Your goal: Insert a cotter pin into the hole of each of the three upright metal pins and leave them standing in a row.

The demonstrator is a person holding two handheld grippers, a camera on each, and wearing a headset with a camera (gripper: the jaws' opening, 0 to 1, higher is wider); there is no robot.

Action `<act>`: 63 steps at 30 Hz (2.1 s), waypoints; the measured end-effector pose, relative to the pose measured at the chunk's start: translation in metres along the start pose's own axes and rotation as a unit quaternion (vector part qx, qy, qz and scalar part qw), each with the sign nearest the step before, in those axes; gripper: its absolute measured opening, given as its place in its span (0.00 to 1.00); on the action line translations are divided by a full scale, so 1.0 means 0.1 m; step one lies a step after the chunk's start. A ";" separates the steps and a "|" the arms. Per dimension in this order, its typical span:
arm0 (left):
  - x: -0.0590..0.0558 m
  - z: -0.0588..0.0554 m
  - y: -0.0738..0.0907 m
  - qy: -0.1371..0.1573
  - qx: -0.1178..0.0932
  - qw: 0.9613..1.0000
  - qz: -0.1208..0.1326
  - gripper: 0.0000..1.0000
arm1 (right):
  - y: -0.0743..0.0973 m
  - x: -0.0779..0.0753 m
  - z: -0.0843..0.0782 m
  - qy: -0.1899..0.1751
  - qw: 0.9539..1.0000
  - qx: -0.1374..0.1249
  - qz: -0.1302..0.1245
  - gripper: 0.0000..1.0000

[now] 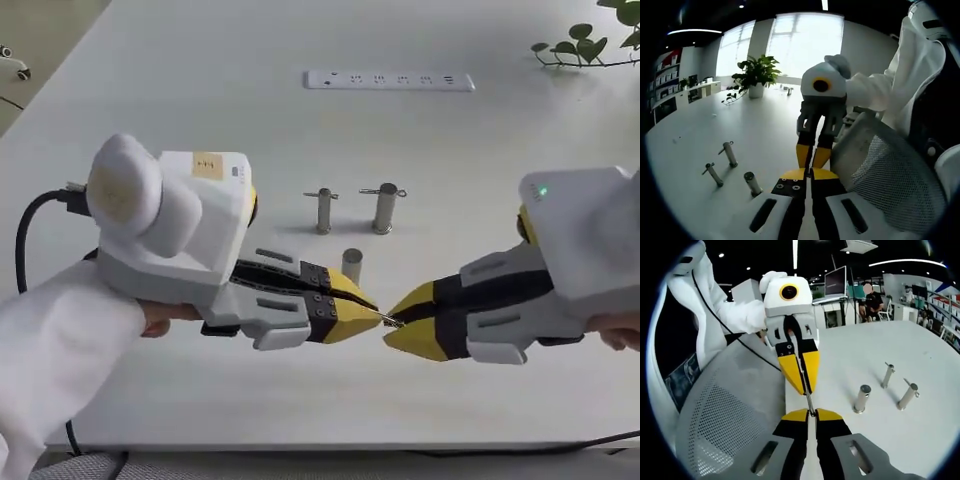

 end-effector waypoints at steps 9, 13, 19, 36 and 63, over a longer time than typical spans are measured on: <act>0.02 -0.13 -0.05 -0.008 0.045 0.999 -0.011 0.01 | 0.04 -0.01 0.01 0.030 0.999 0.017 0.003 0.00; 0.01 -0.12 -0.07 -0.016 0.047 0.999 -0.011 0.01 | 0.03 -0.03 -0.03 0.027 0.999 0.036 0.006 0.00; 0.04 -0.13 -0.06 -0.018 0.028 0.999 0.003 0.02 | 0.07 -0.09 0.01 0.030 0.999 0.026 -0.007 0.00; 0.63 -0.49 0.05 0.085 0.008 0.971 0.224 0.38 | 0.23 -0.61 -0.04 -0.015 0.992 0.036 -0.120 0.00; 0.73 -0.77 -0.45 0.119 0.038 0.971 0.202 0.13 | 0.04 -0.75 0.01 0.005 0.994 0.063 -0.091 0.00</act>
Point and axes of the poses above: the centre of the closed fingertips' face, and the gripper's own axes: y roughly backward along the fingers, x roughly to its left, z roughly out of its top, the point moved 8 cm from there along y, roughly backward along the fingers, and after that the axes turned 6 degrees about -y, right-handed, at the moved point
